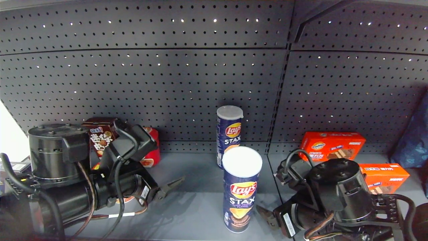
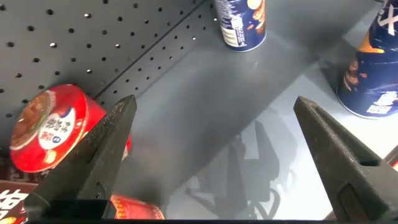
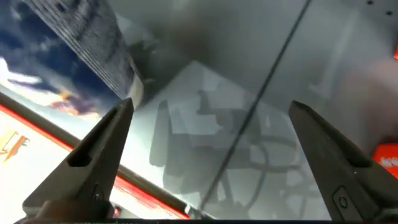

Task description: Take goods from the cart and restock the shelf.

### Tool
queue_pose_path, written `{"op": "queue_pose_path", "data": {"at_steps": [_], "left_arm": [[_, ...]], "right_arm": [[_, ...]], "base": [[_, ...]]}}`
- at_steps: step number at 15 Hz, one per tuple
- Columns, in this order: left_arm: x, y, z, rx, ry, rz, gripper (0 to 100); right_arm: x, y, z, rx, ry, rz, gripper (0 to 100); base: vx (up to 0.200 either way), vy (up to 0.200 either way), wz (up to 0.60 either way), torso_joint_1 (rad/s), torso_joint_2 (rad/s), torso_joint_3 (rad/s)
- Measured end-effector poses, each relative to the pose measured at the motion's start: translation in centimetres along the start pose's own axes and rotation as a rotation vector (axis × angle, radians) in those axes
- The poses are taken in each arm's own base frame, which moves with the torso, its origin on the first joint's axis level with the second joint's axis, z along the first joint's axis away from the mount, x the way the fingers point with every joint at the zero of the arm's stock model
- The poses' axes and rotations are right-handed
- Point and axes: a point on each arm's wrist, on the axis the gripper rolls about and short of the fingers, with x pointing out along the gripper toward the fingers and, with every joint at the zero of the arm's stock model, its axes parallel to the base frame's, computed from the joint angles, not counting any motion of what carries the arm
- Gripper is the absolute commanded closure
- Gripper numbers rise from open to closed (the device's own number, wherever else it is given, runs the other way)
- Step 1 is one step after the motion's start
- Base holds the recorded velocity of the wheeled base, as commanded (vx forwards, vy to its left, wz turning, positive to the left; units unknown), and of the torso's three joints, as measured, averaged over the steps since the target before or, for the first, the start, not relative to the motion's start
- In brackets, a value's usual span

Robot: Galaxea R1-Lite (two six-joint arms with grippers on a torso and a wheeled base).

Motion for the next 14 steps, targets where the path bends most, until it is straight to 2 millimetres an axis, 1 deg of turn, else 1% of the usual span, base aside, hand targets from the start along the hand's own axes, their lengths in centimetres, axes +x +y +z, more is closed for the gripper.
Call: {"op": "queue_pose_path", "data": {"at_steps": [5,14], "left_arm": [[0.41,0.09,-0.02,0.0,-0.007,0.004,0],[0.61,-0.02,-0.36,-0.002,0.008,-0.003,0]], "right_arm": [[0.94,0.67,0.21,-0.006,0.003,0.007,0],[1.24,1.04,0.27,-0.01,0.005,0.013,0]], "base": [[0.0,0.0,0.0,0.0,0.0,0.0],[0.0,0.0,0.0,0.0,0.0,0.0]]}}
